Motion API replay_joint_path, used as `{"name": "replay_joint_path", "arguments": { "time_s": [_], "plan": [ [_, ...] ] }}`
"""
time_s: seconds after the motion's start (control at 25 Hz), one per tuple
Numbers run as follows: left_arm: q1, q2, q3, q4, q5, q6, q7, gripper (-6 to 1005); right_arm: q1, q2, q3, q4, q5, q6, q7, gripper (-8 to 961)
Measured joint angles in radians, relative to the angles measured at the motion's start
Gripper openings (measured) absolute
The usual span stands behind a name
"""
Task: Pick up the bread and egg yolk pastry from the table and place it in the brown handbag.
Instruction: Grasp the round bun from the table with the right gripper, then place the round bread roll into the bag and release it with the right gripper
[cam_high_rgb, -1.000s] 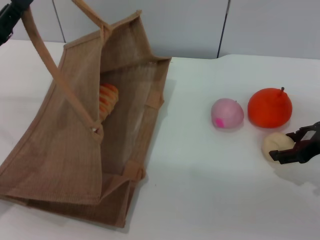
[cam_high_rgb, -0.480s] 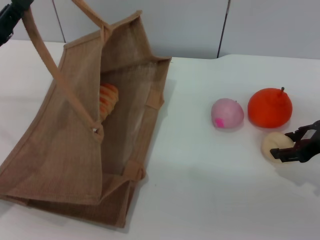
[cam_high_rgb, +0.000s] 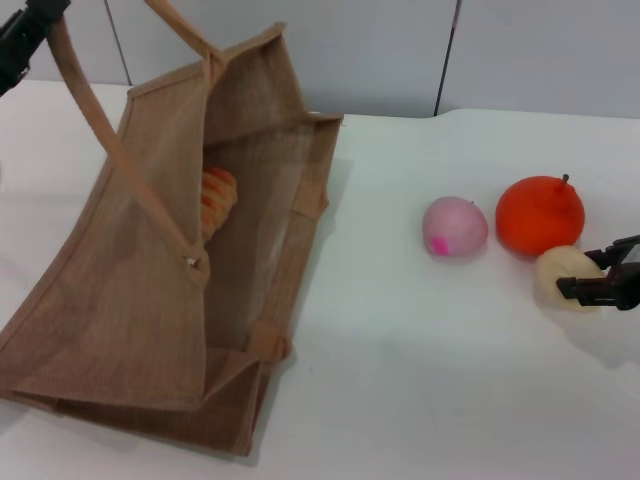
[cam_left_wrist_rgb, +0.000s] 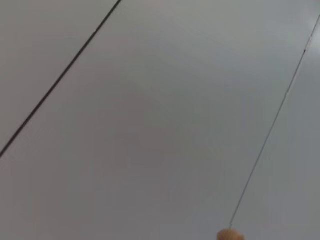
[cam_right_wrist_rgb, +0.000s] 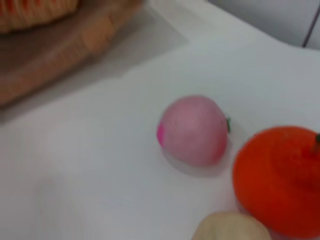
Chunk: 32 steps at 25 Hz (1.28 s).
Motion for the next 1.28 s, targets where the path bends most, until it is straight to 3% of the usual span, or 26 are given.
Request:
{"name": "replay_joint_path", "arguments": {
  "time_s": [0.28,0.56,0.84,1.08,1.28],
  "plan": [
    [-0.054,-0.004,0.001,0.000,0.096,-0.010,-0.009,123,-0.007,0.000,0.070,-0.050,0.228,-0.160,-0.172,508],
    [-0.119,-0.010,0.002,-0.013,0.171,-0.047,-0.012,124,0.080,0.002,-0.027,-0.002,0.377,-0.164,-0.258,423],
    [-0.132,-0.008,0.001,-0.012,0.168,-0.132,-0.036,124,0.215,0.002,-0.208,0.159,0.454,-0.021,-0.302,385],
    [-0.133,-0.002,-0.011,-0.008,0.161,-0.186,-0.053,124,0.286,0.003,-0.411,0.210,0.534,0.148,-0.303,378],
    [-0.134,-0.001,-0.011,-0.005,0.140,-0.223,-0.068,124,0.334,0.005,-0.630,0.248,0.603,0.397,-0.304,373]
  ]
}}
